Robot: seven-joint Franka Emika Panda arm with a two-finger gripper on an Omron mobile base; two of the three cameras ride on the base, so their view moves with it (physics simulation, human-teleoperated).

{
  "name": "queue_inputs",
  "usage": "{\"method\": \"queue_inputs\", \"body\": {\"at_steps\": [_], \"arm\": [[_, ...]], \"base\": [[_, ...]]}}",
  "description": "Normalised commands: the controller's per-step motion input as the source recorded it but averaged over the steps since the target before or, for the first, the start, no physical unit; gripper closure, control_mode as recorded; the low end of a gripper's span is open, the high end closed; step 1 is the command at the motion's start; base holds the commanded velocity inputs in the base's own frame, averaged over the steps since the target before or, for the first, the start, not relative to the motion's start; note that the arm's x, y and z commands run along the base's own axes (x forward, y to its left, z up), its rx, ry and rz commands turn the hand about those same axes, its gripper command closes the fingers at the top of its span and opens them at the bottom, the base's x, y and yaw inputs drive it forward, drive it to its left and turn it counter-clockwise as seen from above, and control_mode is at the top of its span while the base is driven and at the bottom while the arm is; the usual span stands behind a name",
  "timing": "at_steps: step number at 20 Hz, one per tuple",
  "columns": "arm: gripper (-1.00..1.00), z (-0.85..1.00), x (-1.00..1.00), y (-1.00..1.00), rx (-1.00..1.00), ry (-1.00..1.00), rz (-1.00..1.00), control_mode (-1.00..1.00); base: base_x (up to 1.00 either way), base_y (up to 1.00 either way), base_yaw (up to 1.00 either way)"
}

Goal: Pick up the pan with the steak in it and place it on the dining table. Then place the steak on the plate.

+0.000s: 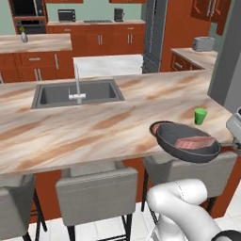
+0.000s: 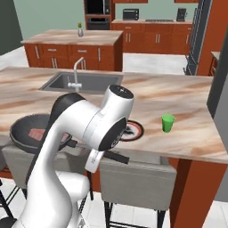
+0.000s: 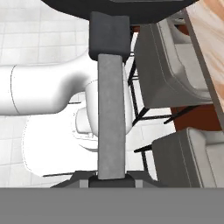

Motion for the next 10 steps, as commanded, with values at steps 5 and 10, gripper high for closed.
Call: {"method": "queue_inputs", "body": {"at_steps": [5, 10], "arm": [[1.00, 0.00, 0.00, 0.00, 0.00, 0.00, 0.00, 1.00], [1.00, 0.00, 0.00, 0.00, 0.00, 0.00, 0.00, 1.00]], "base": [[0.62, 0.08, -0.02], [0.58, 0.07, 0.00]]}}
